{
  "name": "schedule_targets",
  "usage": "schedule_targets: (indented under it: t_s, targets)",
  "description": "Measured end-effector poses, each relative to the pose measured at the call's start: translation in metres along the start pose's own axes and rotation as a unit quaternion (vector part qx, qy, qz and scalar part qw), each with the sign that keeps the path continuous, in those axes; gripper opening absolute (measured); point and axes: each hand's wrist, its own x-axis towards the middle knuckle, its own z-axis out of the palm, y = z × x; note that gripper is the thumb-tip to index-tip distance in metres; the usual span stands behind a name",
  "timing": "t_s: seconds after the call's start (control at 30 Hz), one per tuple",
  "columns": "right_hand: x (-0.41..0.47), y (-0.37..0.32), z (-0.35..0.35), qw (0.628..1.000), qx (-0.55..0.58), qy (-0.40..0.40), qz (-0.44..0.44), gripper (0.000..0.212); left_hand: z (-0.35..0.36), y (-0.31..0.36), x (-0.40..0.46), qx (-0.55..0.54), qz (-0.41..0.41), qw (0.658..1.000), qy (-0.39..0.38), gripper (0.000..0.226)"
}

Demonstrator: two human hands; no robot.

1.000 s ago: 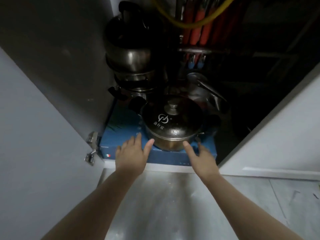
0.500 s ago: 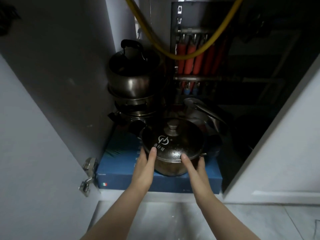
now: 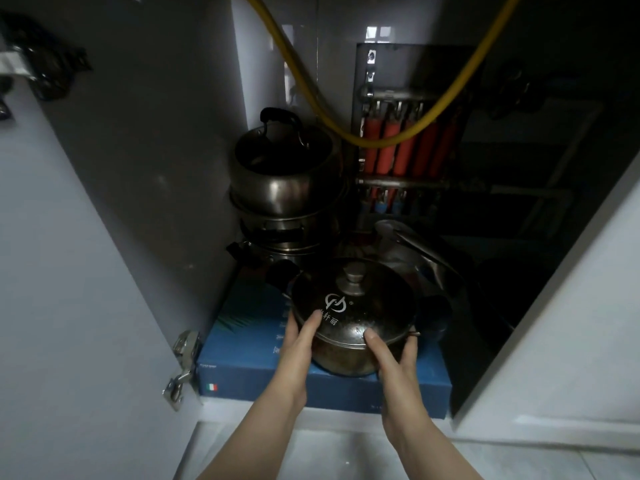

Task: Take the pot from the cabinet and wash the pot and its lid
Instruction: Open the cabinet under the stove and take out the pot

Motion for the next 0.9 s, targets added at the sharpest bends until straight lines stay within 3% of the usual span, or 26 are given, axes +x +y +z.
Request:
schedule_targets:
  t_s: [0.23, 0.4, 0.57, 0.73, 0.9]
  targets:
    - [-0.012, 0.010, 0.005, 0.999, 0.034, 0.019, -0.025, 0.096, -0.006, 0.003, 0.001, -0.030, 0.006, 0.999, 0.033, 0.050]
    - [-0.009, 0.010, 0.007, 0.998, 0.034, 0.038, -0.024, 0.099, -0.011, 0.015, 0.015, -0.074, -0.039, 0.995, 0.061, 0.079]
    - [-0.003, 0.004, 0.008, 0.998, 0.048, 0.029, -0.011, 0.113, -0.016, 0.028, 0.031, -0.129, -0.033, 0.991, 0.017, 0.055]
    - [-0.005, 0.004, 0.005, 0.998, 0.064, 0.015, -0.021, 0.102, -0.014, 0.021, 0.027, -0.167, -0.034, 0.985, 0.000, 0.050]
    - [-0.013, -0.001, 0.001, 0.996, 0.083, -0.003, -0.017, 0.091, -0.014, 0.017, 0.005, -0.174, -0.008, 0.984, 0.030, 0.040]
